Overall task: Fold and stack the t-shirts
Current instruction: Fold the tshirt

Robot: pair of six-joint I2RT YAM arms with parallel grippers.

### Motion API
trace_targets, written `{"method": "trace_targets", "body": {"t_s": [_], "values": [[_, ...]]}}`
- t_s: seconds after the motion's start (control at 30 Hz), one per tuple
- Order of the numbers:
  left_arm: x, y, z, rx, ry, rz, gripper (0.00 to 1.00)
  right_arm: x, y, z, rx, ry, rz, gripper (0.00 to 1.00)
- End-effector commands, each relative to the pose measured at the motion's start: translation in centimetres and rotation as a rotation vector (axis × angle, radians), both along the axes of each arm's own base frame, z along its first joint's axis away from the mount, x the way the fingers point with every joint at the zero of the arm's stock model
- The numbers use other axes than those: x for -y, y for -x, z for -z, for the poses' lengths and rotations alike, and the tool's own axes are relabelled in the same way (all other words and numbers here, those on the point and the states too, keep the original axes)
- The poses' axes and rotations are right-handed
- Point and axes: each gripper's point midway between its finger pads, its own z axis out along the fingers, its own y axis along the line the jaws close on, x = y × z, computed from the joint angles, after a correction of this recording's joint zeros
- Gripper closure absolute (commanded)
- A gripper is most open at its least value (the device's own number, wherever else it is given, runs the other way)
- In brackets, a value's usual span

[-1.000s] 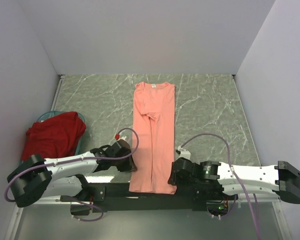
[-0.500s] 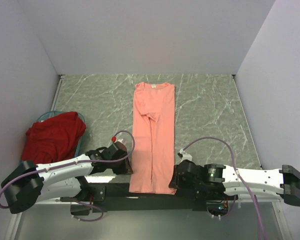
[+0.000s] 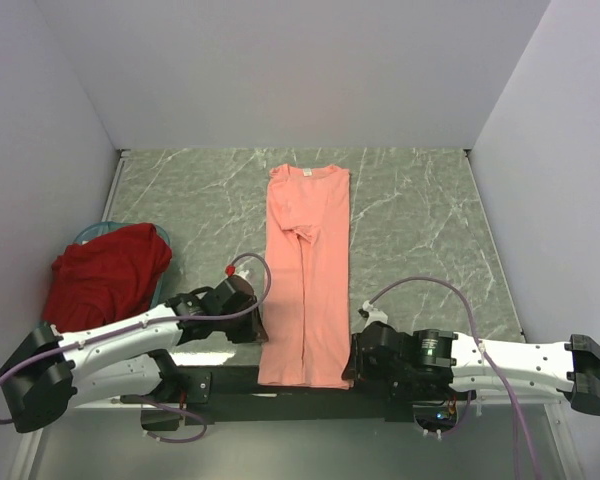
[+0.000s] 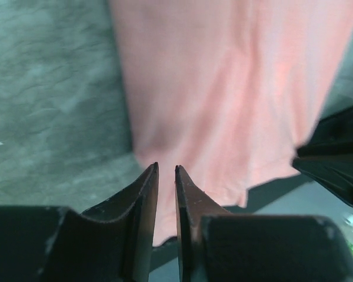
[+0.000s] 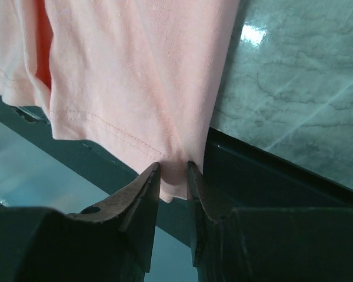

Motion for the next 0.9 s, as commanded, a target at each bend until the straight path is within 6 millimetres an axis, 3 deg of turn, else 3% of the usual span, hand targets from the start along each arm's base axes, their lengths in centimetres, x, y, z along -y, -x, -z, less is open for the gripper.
{"method": "trace_targets", "body": {"t_s": [0.0, 0.17, 0.27, 0.5, 0.67, 0.87], "values": [[1.5, -0.5, -3.2, 0.053, 0.084, 0.053, 0.76, 0.8, 1.0, 1.0, -0.031, 0.042, -0.034, 0.68], [3.2, 1.1, -4.4, 0.035, 0.207, 0.151, 0.78, 1.6, 1.1, 0.9, -0.022, 0.086, -0.055, 0.68], [3.4, 2.6, -4.0, 0.003, 0.224, 0.192, 0.79, 1.9, 1.1, 0.7, -0.023, 0.109, -0.062, 0.68], [3.1, 6.9, -2.1, -0.098, 0.232, 0.233, 0.79, 2.4, 0.8, -0.1, -0.004, 0.106, -0.041, 0.67], [2.7, 8.5, -0.9, -0.139, 0.220, 0.244, 0.78, 2.1, 0.5, -0.5, 0.001, 0.085, -0.016, 0.66], [1.9, 9.0, 0.5, -0.168, 0.135, 0.234, 0.78, 2.0, 0.4, -0.8, -0.001, 0.068, 0.011, 0.64]]}}
